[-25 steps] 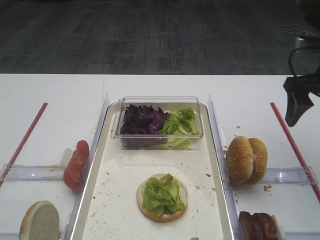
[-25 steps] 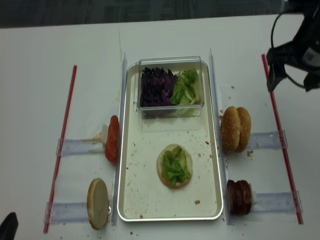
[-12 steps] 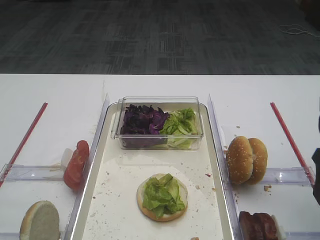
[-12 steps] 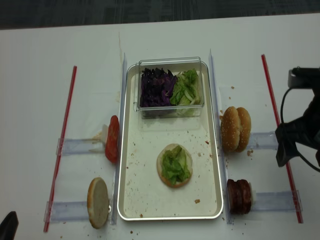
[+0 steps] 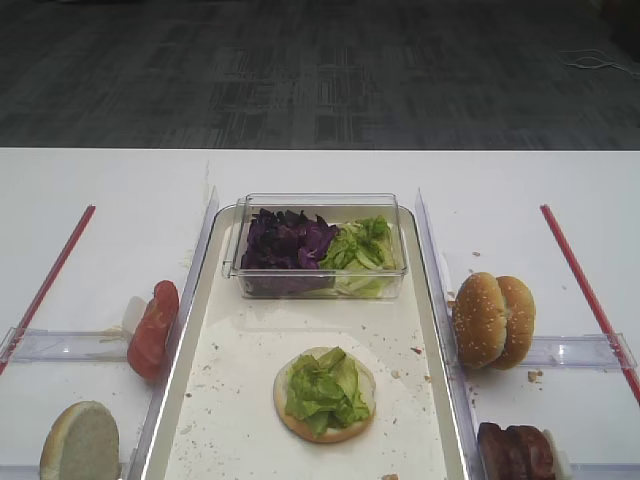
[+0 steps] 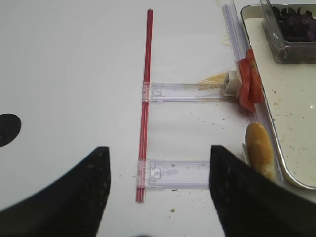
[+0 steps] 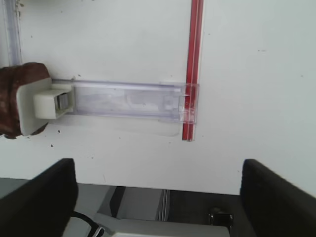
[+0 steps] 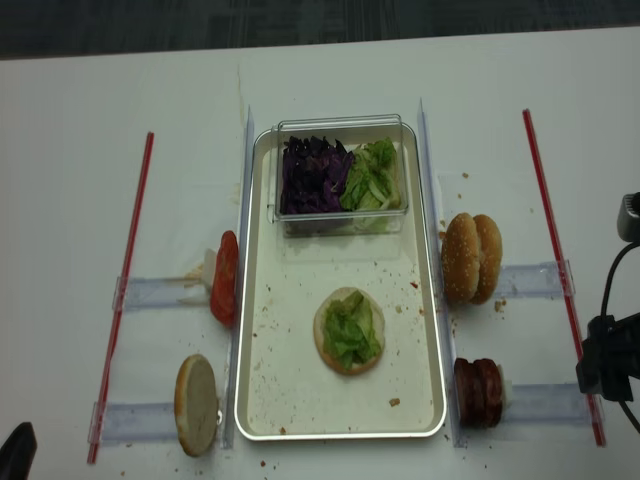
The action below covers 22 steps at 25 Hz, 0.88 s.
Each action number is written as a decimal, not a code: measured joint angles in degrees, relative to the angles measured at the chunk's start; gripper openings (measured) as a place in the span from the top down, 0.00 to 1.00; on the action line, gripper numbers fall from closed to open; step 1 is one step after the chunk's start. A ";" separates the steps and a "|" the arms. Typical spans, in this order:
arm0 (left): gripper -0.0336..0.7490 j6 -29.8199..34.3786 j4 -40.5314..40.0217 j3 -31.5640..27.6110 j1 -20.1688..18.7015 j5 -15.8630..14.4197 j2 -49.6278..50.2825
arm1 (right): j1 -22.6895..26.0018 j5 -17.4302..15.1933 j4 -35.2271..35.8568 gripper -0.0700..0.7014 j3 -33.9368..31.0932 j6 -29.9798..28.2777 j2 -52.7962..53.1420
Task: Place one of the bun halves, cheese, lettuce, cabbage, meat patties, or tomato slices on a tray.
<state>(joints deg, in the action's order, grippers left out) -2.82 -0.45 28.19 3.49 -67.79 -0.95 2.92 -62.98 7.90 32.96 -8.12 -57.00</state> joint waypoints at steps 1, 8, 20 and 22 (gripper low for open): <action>0.40 0.00 0.00 0.00 0.00 0.00 0.00 | 0.00 0.12 -0.11 0.02 -1.05 0.00 2.17; 0.40 0.00 0.00 0.00 0.00 0.00 0.00 | 0.00 1.10 -0.65 0.02 -4.99 -0.11 15.73; 0.40 0.00 0.00 0.00 0.00 0.00 0.00 | 0.00 -0.14 -0.81 0.02 -4.99 -0.11 39.86; 0.40 0.00 0.00 0.00 0.00 0.00 0.00 | 0.00 -0.20 -0.81 0.02 -4.99 -0.11 44.02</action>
<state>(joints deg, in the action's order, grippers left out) -2.82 -0.45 28.19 3.49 -67.79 -0.95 2.92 -63.18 7.09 27.97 -8.23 -12.98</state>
